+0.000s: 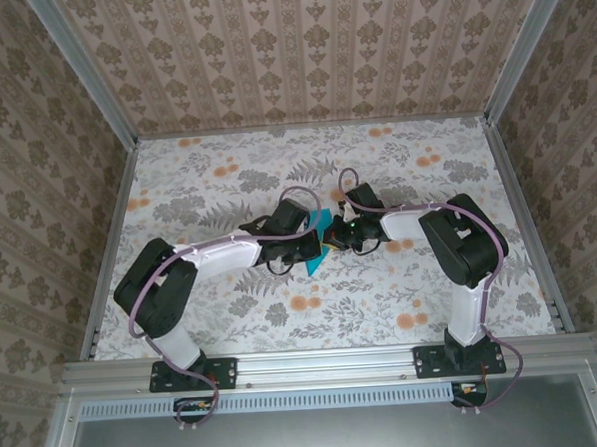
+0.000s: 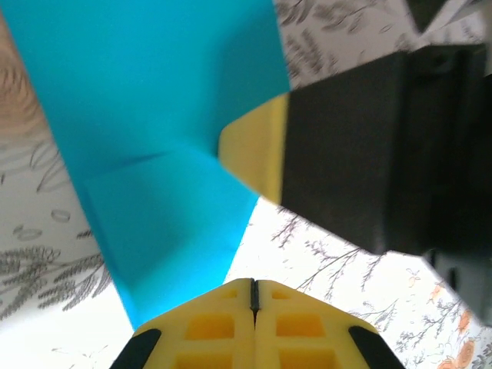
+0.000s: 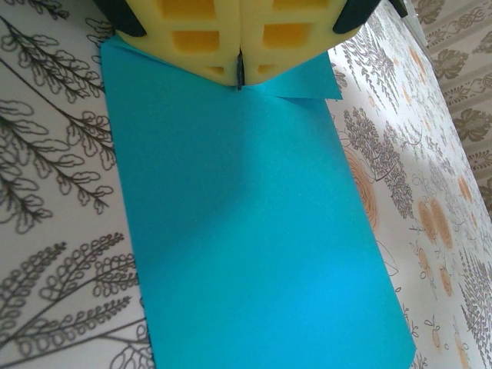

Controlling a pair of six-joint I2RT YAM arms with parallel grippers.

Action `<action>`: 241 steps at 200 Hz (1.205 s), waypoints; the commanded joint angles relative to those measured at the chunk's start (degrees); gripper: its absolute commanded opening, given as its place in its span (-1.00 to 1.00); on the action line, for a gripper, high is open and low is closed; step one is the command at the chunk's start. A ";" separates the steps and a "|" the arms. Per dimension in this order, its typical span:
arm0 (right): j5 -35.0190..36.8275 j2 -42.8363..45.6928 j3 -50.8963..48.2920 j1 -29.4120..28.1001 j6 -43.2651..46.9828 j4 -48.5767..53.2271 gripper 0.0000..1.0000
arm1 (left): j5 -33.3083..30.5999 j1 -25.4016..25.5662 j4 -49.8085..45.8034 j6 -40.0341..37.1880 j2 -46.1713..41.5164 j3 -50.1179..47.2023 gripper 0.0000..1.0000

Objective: Fold a paper plane with a square sheet of paper (pick it up from the middle)
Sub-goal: Third fold the triangle at the center of the table.

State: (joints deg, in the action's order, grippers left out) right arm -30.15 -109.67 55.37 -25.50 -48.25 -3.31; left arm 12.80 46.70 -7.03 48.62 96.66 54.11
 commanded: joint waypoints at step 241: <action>6.67 -2.83 -2.23 0.10 0.10 6.16 -0.99 | 2.33 1.64 4.75 7.62 3.97 -5.98 -0.78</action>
State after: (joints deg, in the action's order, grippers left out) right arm -30.04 -109.67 55.37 -25.50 -48.23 -3.27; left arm 15.38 47.99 -0.75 55.11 100.53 49.69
